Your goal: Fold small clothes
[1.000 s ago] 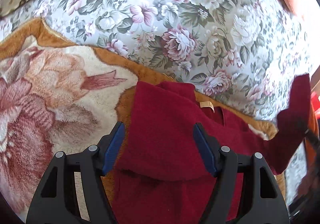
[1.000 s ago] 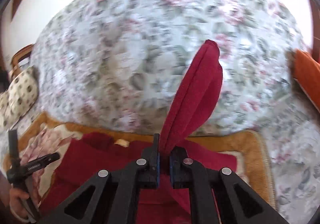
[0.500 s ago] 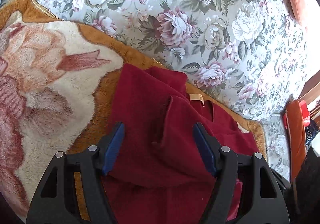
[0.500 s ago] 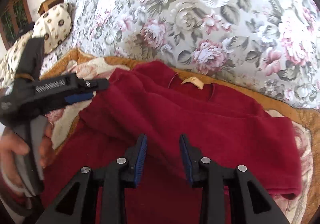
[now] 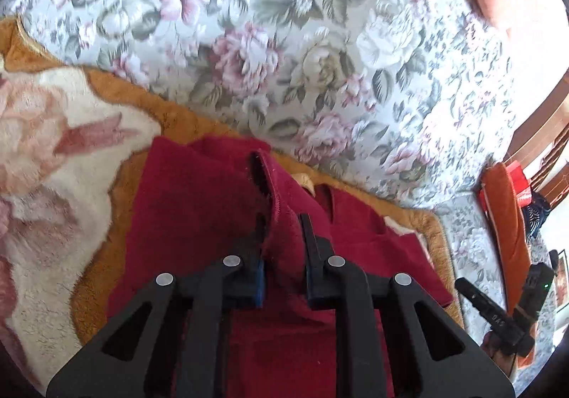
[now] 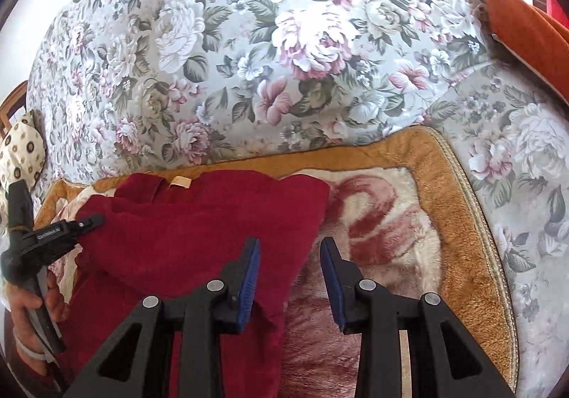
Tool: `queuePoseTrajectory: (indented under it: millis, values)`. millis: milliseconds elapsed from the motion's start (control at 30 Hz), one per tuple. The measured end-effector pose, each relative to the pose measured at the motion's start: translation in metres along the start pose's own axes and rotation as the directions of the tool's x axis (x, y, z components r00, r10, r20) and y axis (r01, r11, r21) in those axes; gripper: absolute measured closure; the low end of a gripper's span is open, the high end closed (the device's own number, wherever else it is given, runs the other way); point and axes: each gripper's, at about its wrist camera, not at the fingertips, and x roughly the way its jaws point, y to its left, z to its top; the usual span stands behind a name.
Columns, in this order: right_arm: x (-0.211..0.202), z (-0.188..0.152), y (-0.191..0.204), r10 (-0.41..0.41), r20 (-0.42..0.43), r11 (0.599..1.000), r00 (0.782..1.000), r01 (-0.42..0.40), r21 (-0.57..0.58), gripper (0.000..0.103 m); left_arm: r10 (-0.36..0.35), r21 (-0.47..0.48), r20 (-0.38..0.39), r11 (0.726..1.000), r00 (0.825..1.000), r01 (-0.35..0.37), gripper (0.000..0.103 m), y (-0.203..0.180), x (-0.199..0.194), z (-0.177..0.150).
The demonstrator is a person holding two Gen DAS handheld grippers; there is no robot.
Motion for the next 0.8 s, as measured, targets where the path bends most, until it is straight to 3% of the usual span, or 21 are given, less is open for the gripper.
queuePoseTrajectory:
  millis: [100,233,333,400,533,600,700,800]
  values:
    - [-0.001,0.004,0.014,0.018,0.033,0.999,0.999,-0.017,-0.043,0.07,0.068,0.059,0.086,0.996,0.994,-0.073,0.089,0.002,-0.028,0.01]
    - [0.036,-0.007,0.045,0.039,-0.049,0.992,0.998,-0.045,-0.118,0.07,0.151,0.032,-0.013,0.988,0.988,-0.151,0.089,0.025,-0.005,-0.001]
    - [0.071,-0.026,0.059,-0.041,-0.177,0.978,0.983,0.003,-0.21,0.07,0.244,-0.018,-0.084,0.969,0.966,-0.246,0.089,0.045,0.017,-0.009]
    - [0.071,-0.03,0.06,-0.058,-0.163,0.971,0.985,0.018,-0.237,0.069,0.239,-0.042,-0.099,0.969,0.966,-0.244,0.089,0.051,0.02,-0.011]
    - [0.049,-0.017,0.047,-0.01,-0.118,0.987,0.993,-0.009,-0.16,0.07,0.287,0.021,-0.073,0.958,0.955,-0.286,0.088,0.039,0.016,-0.016]
    - [0.046,-0.01,0.048,-0.025,-0.084,0.986,0.996,0.011,-0.167,0.07,0.302,0.032,-0.072,0.953,0.951,-0.3,0.088,0.037,0.016,-0.02]
    - [0.064,-0.002,0.056,-0.038,-0.085,0.98,0.996,0.021,-0.199,0.069,0.324,0.031,-0.085,0.946,0.942,-0.322,0.086,0.04,0.019,-0.024]
    - [0.105,-0.001,0.06,-0.091,-0.162,0.973,0.983,0.053,-0.226,0.069,0.328,0.028,-0.097,0.945,0.94,-0.327,0.084,0.043,0.023,-0.025]
